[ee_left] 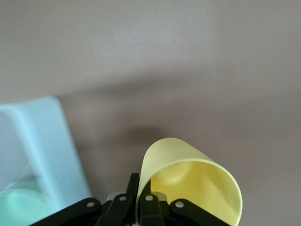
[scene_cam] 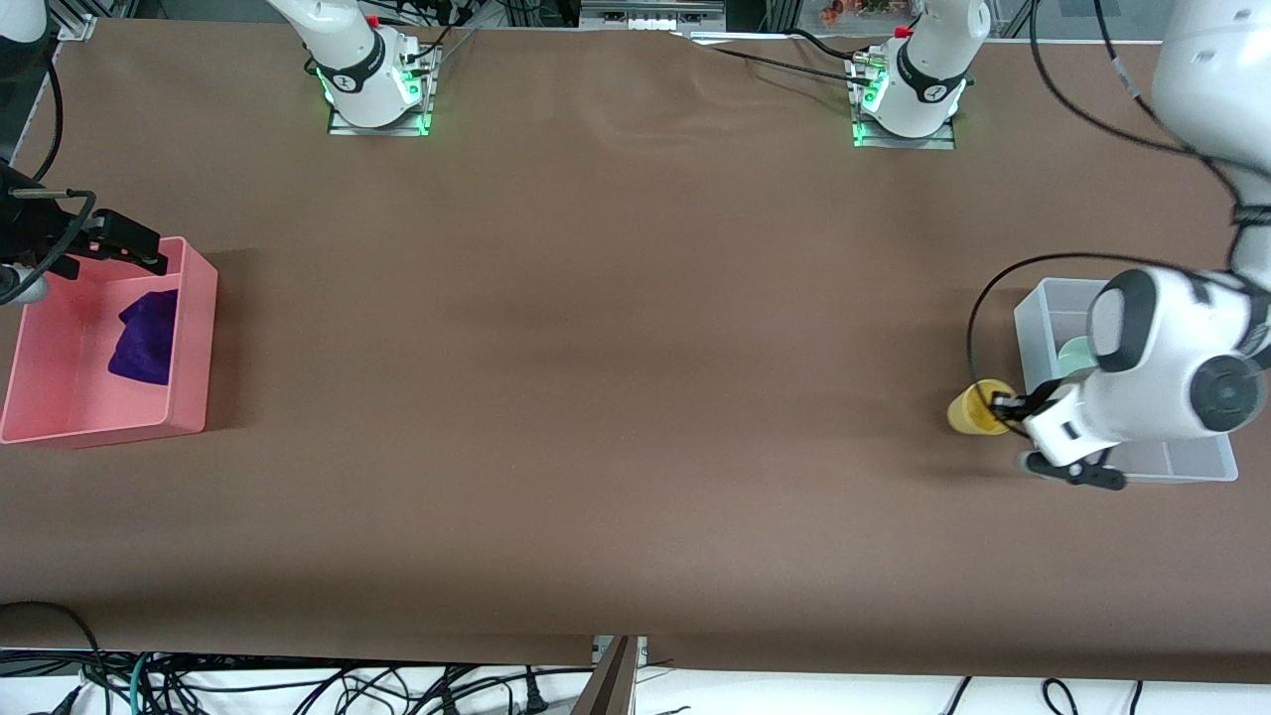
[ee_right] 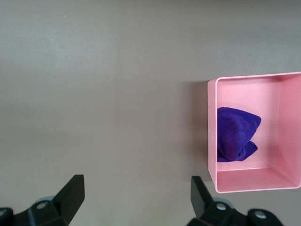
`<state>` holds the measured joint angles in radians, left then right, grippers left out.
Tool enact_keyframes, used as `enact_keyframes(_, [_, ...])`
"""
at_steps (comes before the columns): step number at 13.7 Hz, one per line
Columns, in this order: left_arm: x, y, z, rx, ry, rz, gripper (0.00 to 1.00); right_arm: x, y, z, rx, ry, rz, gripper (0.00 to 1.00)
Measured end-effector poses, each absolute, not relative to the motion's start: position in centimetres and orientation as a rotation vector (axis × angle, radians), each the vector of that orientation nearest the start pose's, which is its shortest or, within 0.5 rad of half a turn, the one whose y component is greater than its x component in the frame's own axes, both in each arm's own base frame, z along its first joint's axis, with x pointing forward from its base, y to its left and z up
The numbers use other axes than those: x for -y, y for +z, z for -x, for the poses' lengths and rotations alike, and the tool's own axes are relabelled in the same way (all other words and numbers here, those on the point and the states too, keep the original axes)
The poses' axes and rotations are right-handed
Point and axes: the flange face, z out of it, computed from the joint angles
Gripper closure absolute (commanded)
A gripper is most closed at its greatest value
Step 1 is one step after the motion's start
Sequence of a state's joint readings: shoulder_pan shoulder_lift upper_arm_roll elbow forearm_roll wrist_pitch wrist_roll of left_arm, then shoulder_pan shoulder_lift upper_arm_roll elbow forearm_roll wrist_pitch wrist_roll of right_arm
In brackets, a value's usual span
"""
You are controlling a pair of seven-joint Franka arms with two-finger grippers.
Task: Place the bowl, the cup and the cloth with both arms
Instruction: 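Lower the yellow cup into the green bowl with the left gripper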
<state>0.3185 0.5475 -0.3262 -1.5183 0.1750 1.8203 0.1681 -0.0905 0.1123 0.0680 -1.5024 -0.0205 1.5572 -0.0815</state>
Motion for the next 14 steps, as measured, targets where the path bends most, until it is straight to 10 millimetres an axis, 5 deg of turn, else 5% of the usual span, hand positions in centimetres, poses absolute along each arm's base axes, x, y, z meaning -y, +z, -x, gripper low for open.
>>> enact_keyframes(2, [-7.7, 37.7, -65.4, -0.403, 0.406, 3.099, 1.00, 1.9, 59.1, -58.6, 0.089, 0.097, 3.149, 0.00])
enact_keyframes(4, [-13.8, 38.2, -63.6, -0.475, 0.474, 3.030, 1.00, 2.0, 59.0, -58.6, 0.088, 0.099, 3.149, 0.00])
enact_keyframes(8, [-24.0, 31.8, -60.1, -0.588, 0.365, 3.023, 1.00, 1.9, 59.0, -58.6, 0.089, 0.101, 3.148, 0.00])
enact_keyframes(11, [-25.8, 25.4, -57.0, -0.597, 0.312, 3.061, 1.00, 1.9, 59.0, -58.6, 0.089, 0.102, 3.148, 0.00])
enact_keyframes(12, [-25.7, 24.5, -56.6, -0.601, 0.317, 3.068, 0.92, 1.9, 59.0, -58.6, 0.089, 0.102, 3.149, 0.00])
enact_keyframes(13, [-25.4, 24.3, -56.5, -0.608, 0.320, 3.069, 0.27, 1.9, 59.0, -58.6, 0.089, 0.102, 3.148, 0.00])
enact_keyframes(14, [-25.1, 24.3, -56.6, -0.615, 0.317, 3.069, 0.00, 1.9, 59.0, -58.6, 0.089, 0.102, 3.148, 0.00])
